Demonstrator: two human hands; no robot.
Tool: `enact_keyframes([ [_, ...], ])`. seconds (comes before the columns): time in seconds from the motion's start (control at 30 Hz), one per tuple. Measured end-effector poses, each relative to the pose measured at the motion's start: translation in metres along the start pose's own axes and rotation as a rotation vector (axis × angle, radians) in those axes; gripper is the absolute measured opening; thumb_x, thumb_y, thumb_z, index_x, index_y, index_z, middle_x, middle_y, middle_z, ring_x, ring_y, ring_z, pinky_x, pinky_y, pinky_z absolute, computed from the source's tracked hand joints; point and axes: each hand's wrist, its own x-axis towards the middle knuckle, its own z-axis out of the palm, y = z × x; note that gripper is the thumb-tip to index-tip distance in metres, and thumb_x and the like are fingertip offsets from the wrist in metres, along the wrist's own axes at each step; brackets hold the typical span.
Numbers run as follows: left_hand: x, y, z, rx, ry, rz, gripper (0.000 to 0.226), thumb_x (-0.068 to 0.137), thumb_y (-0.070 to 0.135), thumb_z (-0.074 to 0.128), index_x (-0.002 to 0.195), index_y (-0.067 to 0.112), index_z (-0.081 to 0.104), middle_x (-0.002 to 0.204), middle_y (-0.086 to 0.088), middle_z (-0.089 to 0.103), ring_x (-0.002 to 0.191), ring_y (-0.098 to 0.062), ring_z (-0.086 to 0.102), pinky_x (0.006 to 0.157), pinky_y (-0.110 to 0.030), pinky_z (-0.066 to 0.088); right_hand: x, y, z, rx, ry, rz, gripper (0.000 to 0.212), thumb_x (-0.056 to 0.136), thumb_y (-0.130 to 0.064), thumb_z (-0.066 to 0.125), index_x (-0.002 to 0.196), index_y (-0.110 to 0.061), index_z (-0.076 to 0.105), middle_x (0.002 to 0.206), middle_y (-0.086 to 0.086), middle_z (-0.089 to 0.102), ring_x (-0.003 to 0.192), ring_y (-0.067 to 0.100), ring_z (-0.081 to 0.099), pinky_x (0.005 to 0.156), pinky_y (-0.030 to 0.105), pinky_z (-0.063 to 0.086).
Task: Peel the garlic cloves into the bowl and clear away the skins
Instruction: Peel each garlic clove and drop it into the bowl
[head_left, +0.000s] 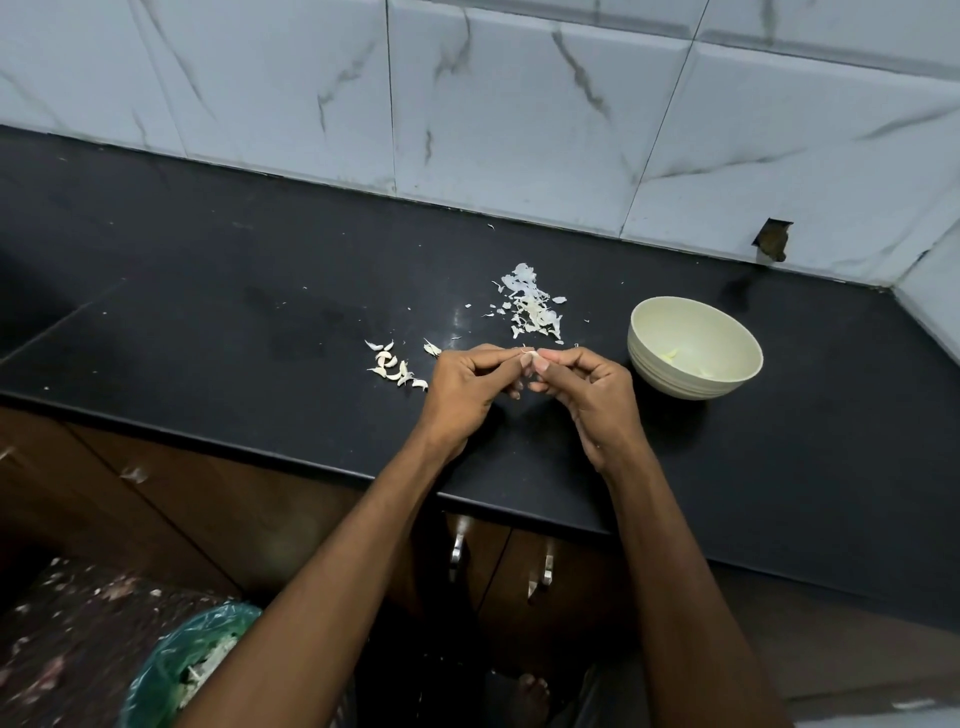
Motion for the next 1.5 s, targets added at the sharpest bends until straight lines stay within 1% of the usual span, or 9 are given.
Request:
enact_keyframes([
  [0.23, -0.002, 0.000, 0.004, 0.034, 0.067, 0.014, 0.013, 0.093, -0.004, 0.071, 0.103, -0.005, 0.079, 0.092, -0.027, 0.072, 0.062, -0.014, 0.059, 0.061, -0.026, 0.052, 0.001, -0.001, 0.000, -0.002, -0.005, 0.032, 0.007, 0.090, 0.008, 0.071, 0.096, 0.007, 0.073, 0.092, 0.017, 0.076, 0.086, 0.022, 0.073, 0.076, 0.028, 0.059],
  [0.37, 0.000, -0.005, 0.004, 0.105, 0.116, -0.003, 0.015, 0.090, 0.002, 0.074, 0.096, 0.011, 0.084, 0.087, -0.016, 0.075, 0.061, -0.013, 0.059, 0.065, -0.032, 0.051, 0.001, 0.002, 0.001, -0.052, 0.005, 0.025, 0.007, 0.088, 0.005, 0.075, 0.087, -0.001, 0.077, 0.095, 0.015, 0.077, 0.084, 0.022, 0.070, 0.075, 0.028, 0.059],
  [0.6, 0.003, -0.007, 0.006, 0.167, 0.157, -0.040, 0.013, 0.086, 0.003, 0.076, 0.091, 0.011, 0.085, 0.081, 0.003, 0.073, 0.070, -0.005, 0.062, 0.071, -0.027, 0.048, 0.005, 0.002, 0.005, -0.119, 0.003, 0.037, 0.017, 0.089, 0.009, 0.072, 0.080, -0.005, 0.076, 0.093, 0.014, 0.078, 0.083, 0.019, 0.070, 0.073, 0.027, 0.059],
  [1.03, 0.003, -0.002, 0.004, 0.063, 0.167, -0.034, 0.015, 0.091, 0.002, 0.076, 0.106, -0.001, 0.079, 0.093, -0.016, 0.077, 0.067, -0.012, 0.064, 0.064, -0.023, 0.054, 0.003, 0.001, 0.000, 0.032, 0.039, 0.082, 0.017, 0.092, 0.001, 0.070, 0.109, 0.002, 0.074, 0.094, 0.015, 0.077, 0.087, 0.018, 0.071, 0.080, 0.025, 0.060],
  [1.2, 0.011, -0.006, 0.003, 0.092, 0.251, -0.047, 0.005, 0.090, 0.011, 0.080, 0.090, 0.006, 0.080, 0.070, -0.006, 0.072, 0.059, -0.016, 0.061, 0.059, -0.032, 0.053, 0.003, 0.001, 0.001, 0.058, 0.103, 0.074, 0.015, 0.094, 0.001, 0.069, 0.109, 0.000, 0.074, 0.093, 0.012, 0.078, 0.089, 0.018, 0.073, 0.079, 0.025, 0.060],
  [1.3, 0.026, -0.014, 0.007, 0.217, 0.194, -0.009, 0.037, 0.096, -0.003, 0.065, 0.119, 0.026, 0.074, 0.098, 0.001, 0.075, 0.078, -0.014, 0.072, 0.083, -0.044, 0.063, 0.004, 0.003, 0.001, 0.055, 0.125, 0.065, 0.014, 0.095, 0.002, 0.067, 0.107, -0.001, 0.074, 0.091, 0.011, 0.078, 0.088, 0.016, 0.073, 0.077, 0.025, 0.060],
  [1.37, 0.032, -0.014, 0.015, 0.272, 0.102, 0.029, 0.063, 0.096, -0.012, 0.057, 0.143, 0.031, 0.056, 0.130, 0.003, 0.069, 0.115, -0.010, 0.068, 0.105, -0.032, 0.054, 0.004, 0.003, 0.001, 0.051, 0.136, 0.062, 0.015, 0.095, 0.003, 0.067, 0.108, 0.001, 0.074, 0.091, 0.012, 0.078, 0.087, 0.016, 0.073, 0.077, 0.025, 0.060],
  [1.43, 0.034, -0.015, 0.019, 0.280, 0.041, 0.039, 0.063, 0.095, -0.013, 0.059, 0.148, 0.020, 0.053, 0.142, -0.002, 0.063, 0.132, -0.011, 0.059, 0.113, -0.028, 0.046, 0.004, 0.003, 0.000, 0.065, 0.158, 0.057, 0.015, 0.095, 0.003, 0.068, 0.109, 0.002, 0.073, 0.094, 0.015, 0.078, 0.088, 0.017, 0.074, 0.077, 0.025, 0.060],
  [1.5, 0.035, -0.019, 0.017, 0.250, 0.058, 0.004, 0.040, 0.094, -0.005, 0.068, 0.132, 0.009, 0.069, 0.125, -0.007, 0.074, 0.120, -0.018, 0.068, 0.109, -0.040, 0.051, 0.005, 0.003, 0.000, 0.077, 0.177, 0.054, 0.014, 0.094, 0.003, 0.068, 0.107, 0.001, 0.074, 0.096, 0.017, 0.078, 0.089, 0.020, 0.074, 0.079, 0.026, 0.061],
])
